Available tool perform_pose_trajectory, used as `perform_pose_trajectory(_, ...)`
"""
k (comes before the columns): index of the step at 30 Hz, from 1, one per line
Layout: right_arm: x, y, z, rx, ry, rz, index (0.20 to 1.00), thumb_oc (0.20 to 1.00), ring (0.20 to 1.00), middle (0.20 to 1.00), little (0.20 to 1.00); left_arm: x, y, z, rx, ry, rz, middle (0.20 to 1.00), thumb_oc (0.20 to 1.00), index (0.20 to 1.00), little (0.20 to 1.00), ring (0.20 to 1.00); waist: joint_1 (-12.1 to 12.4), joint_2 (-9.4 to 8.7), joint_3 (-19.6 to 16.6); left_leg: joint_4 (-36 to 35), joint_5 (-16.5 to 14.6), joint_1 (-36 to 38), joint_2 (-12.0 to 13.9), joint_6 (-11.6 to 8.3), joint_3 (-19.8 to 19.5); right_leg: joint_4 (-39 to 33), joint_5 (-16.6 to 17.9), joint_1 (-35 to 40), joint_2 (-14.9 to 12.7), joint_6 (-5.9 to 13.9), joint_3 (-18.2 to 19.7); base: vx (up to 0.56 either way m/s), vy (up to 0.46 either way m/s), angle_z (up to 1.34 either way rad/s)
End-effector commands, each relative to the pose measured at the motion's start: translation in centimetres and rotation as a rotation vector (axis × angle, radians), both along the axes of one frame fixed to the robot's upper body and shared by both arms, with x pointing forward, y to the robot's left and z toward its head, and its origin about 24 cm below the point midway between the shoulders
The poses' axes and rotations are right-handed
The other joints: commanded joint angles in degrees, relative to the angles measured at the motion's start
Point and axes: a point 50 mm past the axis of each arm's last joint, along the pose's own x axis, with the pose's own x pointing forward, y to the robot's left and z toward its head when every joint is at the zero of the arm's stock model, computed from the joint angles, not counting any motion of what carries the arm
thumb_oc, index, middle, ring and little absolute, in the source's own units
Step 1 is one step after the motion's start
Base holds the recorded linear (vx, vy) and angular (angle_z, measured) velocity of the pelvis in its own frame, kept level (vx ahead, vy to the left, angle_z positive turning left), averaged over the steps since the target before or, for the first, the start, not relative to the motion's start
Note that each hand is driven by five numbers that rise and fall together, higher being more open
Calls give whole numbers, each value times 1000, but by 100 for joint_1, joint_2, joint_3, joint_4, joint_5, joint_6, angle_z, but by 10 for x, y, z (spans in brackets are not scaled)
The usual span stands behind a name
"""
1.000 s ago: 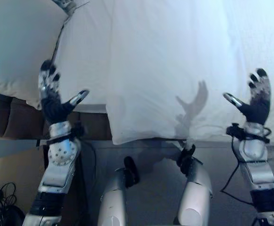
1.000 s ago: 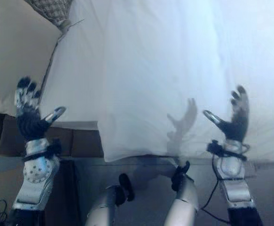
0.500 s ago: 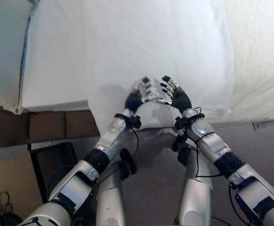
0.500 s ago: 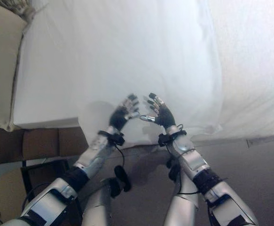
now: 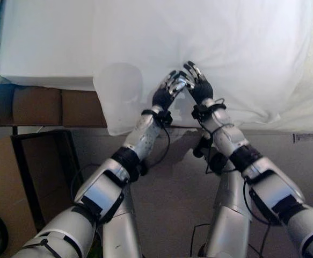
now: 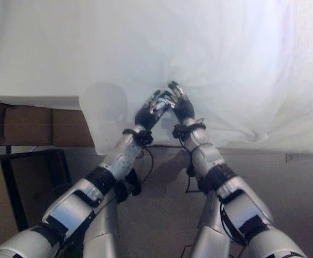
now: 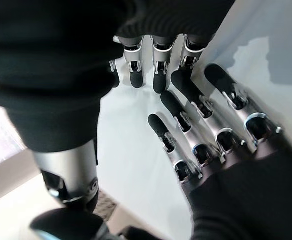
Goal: Make the bed
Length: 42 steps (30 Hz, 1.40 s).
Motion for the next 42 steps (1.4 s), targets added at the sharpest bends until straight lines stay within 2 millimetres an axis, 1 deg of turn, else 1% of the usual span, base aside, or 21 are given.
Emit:
perform_pose_trajectory(1,-1,-4,25,35,-97,-15,1000,1000,1000,1000,1000,7,32,23,-63,-66,145,1000,1000,1000,1000,1000,184,66,-171,25,-36,-178,-92,81,10,735,-587,-344,-121,681,558,62,12,-8)
perform_pose_trajectory(2,1,-12,26,27,-93,-44,1000,1000,1000,1000,1000,10,48,26,-56,-71,198,1000,1000,1000,1000,1000,202,63,-171,170,-95,-276,-62,91,-27,910,-661,-467,-126,657,616,103,8,-11)
perform_pose_trajectory(3,6,-34,29,22,-77,-134,1000,1000,1000,1000,1000,13,82,34,-59,-89,353,1000,1000,1000,1000,1000,238,51,-171,427,-176,-461,-4,119,-61,1153,-791,-646,-150,623,681,100,-5,-13)
perform_pose_trajectory(4,8,-48,28,28,-62,-193,1000,1000,1000,1000,1000,14,98,37,-68,-90,436,1000,1000,1000,1000,1000,253,39,-171,531,-220,-548,-10,135,-97,1280,-859,-747,-156,601,710,84,-6,-10)
perform_pose_trajectory(5,9,-48,29,27,-64,-193,1000,1000,1000,1000,1000,14,97,37,-67,-92,440,1000,1000,1000,1000,1000,250,38,-171,562,-236,-576,-8,135,-101,1312,-877,-779,-161,599,723,88,13,-6)
perform_pose_trajectory(6,13,-81,16,34,7,-354,1000,1000,1000,1000,1000,14,118,37,-57,-75,615,1000,1000,1000,1000,1000,253,24,-171,745,-319,-720,-29,162,-127,1524,-960,-973,-157,585,793,77,14,-3)
perform_pose_trajectory(8,12,-110,7,62,51,-489,1000,1000,1000,1000,1000,11,141,33,-25,-66,711,1000,1000,1000,1000,1000,260,23,-171,885,-382,-802,-51,192,-170,1664,-1051,-1091,-157,577,869,75,18,-5)
perform_pose_trajectory(9,10,-117,8,54,47,-519,1000,1000,1000,1000,1000,9,150,34,-11,-71,756,1000,1000,1000,1000,1000,255,11,-171,918,-379,-865,-59,220,-173,1713,-1067,-1157,-176,538,877,61,4,-1)
perform_pose_trajectory(10,8,-134,2,54,74,-579,1000,1000,1000,1000,1000,6,164,29,-12,-48,809,1000,1000,1000,1000,1000,253,1,-171,985,-412,-905,-58,228,-185,1767,-1111,-1197,-177,532,909,44,-6,2)
perform_pose_trajectory(12,3,-156,-11,21,123,-654,1000,1000,1000,1000,1000,2,178,23,15,-41,856,1000,1000,1000,1000,1000,261,-6,-171,1055,-457,-944,-79,244,-212,1858,-1170,-1263,-174,528,953,51,-9,9)
perform_pose_trajectory(13,-2,-174,-20,6,163,-716,1000,1000,1000,1000,1000,0,186,19,37,-34,876,1000,1000,1000,1000,1000,262,-3,-171,1119,-466,-1009,-99,271,-212,1918,-1200,-1321,-185,500,955,52,0,30)
perform_pose_trajectory(19,-29,-226,-55,-17,282,-889,1000,1000,1000,1000,1000,-22,236,-8,104,28,998,1000,1000,1000,1000,1000,271,-14,-171,1297,-554,-1140,-82,311,-238,2064,-1314,-1483,-160,457,1018,40,0,2)
perform_pose_trajectory(22,-45,-251,-74,-4,355,-982,1000,1000,1000,1000,1000,-31,251,-21,115,64,1041,1000,1000,1000,1000,1000,265,-12,-171,1386,-609,-1195,-88,329,-249,2168,-1394,-1557,-136,445,1059,37,1,-4)
perform_pose_trajectory(25,-52,-258,-81,-1,380,-1020,1000,1000,1000,1000,1000,-36,257,-28,116,83,1060,1000,1000,1000,1000,1000,256,-18,-171,1411,-609,-1249,-81,354,-232,2196,-1406,-1621,-131,413,1062,23,2,-5)
perform_pose_trajectory(26,-66,-274,-94,-131,456,-1108,1000,1000,1000,1000,1000,-41,264,-33,142,94,1081,1000,1000,1000,1000,1000,251,-26,-171,1459,-651,-1256,-65,349,-225,2239,-1444,-1650,-117,430,1090,37,-1,-5)
perform_pose_trajectory(28,-78,-287,-100,-103,494,-1212,1000,1000,1000,1000,1000,-45,266,-34,151,85,1100,1000,1000,1000,1000,1000,217,-15,-171,1500,-652,-1311,-60,374,-220,2269,-1452,-1700,-113,395,1094,31,-3,-6)
perform_pose_trajectory(30,-85,-291,-109,-165,521,-1239,1000,1000,1000,1000,1000,-48,265,-35,152,70,1108,1000,1000,1000,1000,1000,219,-24,-171,1561,-686,-1333,-50,391,-221,2326,-1493,-1724,-115,380,1097,15,0,-3)
perform_pose_trajectory(34,-95,-297,-106,-223,476,-1335,1000,1000,1000,1000,1000,-58,270,-42,137,61,1141,1000,1000,1000,1000,1000,196,-16,-171,1629,-728,-1354,-43,409,-211,2400,-1537,-1765,-105,357,1138,11,4,-2)
perform_pose_trajectory(36,-97,-297,-105,-236,456,-1358,1000,1000,1000,1000,1000,-60,270,-43,132,55,1148,1000,1000,1000,1000,1000,189,-15,-171,1644,-734,-1355,-47,417,-218,2422,-1540,-1781,-106,353,1151,10,2,-2)
perform_pose_trajectory(39,-103,-295,-99,-327,372,-1429,1000,1000,1000,1000,1000,-67,270,-49,104,46,1173,1000,1000,1000,1000,1000,160,-5,-171,1701,-743,-1392,-61,429,-215,2470,-1569,-1836,-90,341,1189,9,5,-3)
perform_pose_trajectory(42,-108,-296,-107,-359,400,-1445,1000,1000,1000,1000,1000,-70,270,-58,106,68,1178,1000,1000,1000,1000,1000,159,-2,-171,1670,-738,-1364,-59,442,-212,2465,-1563,-1807,-97,332,1199,0,0,0)
